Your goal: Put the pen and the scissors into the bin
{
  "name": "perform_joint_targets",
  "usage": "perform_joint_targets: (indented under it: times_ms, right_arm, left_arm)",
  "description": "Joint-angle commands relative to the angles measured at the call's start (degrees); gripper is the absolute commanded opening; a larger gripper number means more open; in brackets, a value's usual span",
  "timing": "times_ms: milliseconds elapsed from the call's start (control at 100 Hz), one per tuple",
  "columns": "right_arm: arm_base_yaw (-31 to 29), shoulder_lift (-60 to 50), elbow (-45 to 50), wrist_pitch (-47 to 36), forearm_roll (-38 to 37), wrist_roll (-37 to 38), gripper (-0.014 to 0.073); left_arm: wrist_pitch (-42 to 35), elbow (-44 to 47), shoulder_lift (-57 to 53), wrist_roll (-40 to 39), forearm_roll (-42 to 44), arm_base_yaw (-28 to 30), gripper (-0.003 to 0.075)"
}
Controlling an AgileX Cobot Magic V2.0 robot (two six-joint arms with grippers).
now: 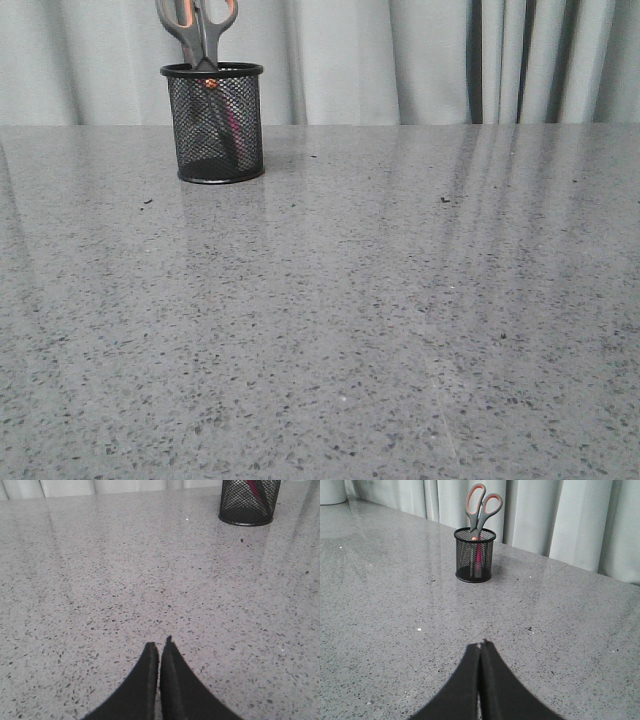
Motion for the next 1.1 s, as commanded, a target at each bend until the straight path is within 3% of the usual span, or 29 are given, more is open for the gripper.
perform_joint_targets:
  times_ms: [0,590,700,790,890,1020,1090]
  right_arm:
    - [-0.01,0.63,-1.38,-4.49,-1.14,-0.5,-0.0069]
    - [-0.01,0.63,-1.38,-4.59,-1.14,-0.5,-0.0069]
    - [-1.51,0.51,-0.51,0.28,-4.39,-0.5,-0.0069]
    - [-6.76,0.51,2.95,-2.08,-4.42,-0.5,-0.0069]
    - [-16.42,0.51,9.0,-9.21,-2.86,-0.82,-0.0069]
    - [-30.85,0.51,18.8,-22.9,9.11,-4.61,-0.0069]
    - [-36.34,0.39,23.51,-27.53,10.45,-4.61,-0.0069]
  left_arm:
    - [-2.7,2.52,-1.69,-0.48,-0.46,0.25,-0.0019]
    - [-2.7,2.52,-1.69,-0.38,-0.46,0.25,-0.0019]
    - [-2.7,2.52,-1.69,-0.38,-0.46,0.25,-0.0019]
    - [-2.7,2.52,-1.69,-0.38,-0.46,0.25,-0.0019]
    - [-2.7,2.52,-1.69,-0.38,-0.46,0.25,-0.0019]
    - [-2.7,2.52,-1.69,-0.38,-0.46,0.25,-0.0019]
    - [-2.7,2.52,-1.69,-0.38,-0.46,0.25,-0.0019]
